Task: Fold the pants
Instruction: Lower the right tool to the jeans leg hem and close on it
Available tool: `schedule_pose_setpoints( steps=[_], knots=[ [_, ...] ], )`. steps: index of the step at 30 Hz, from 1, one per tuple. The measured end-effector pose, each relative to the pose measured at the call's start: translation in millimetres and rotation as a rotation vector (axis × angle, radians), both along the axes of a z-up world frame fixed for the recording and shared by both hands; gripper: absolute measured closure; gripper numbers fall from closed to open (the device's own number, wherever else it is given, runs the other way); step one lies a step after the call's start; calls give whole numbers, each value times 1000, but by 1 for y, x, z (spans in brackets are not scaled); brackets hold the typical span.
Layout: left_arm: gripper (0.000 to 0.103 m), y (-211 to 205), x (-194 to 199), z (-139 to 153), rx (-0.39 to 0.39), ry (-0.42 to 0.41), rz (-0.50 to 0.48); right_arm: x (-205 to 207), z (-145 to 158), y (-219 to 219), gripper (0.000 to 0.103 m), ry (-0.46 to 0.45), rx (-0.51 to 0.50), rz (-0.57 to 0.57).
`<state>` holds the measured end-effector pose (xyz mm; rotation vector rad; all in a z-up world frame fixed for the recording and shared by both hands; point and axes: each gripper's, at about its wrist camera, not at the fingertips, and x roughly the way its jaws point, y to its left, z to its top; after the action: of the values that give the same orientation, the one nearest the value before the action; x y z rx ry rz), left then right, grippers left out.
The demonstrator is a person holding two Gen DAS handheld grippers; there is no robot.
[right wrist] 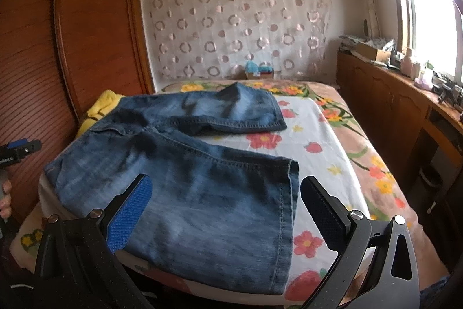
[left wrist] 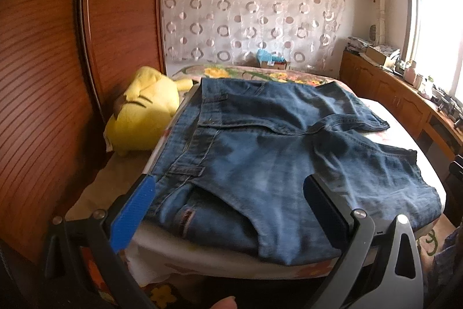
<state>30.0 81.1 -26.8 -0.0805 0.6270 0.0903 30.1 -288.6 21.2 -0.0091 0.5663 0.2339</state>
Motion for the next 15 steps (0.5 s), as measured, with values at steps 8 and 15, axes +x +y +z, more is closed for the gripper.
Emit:
schedule_pose_setpoints(
  steps=[8, 15],
  knots=[
    [0, 38, 7, -23, -16, 42, 23, 11, -14, -9, 0, 40, -24, -9],
    [1, 71, 9, -44, -42, 82, 62, 19, -25, -15, 0, 71, -29, -13]
  ],
)
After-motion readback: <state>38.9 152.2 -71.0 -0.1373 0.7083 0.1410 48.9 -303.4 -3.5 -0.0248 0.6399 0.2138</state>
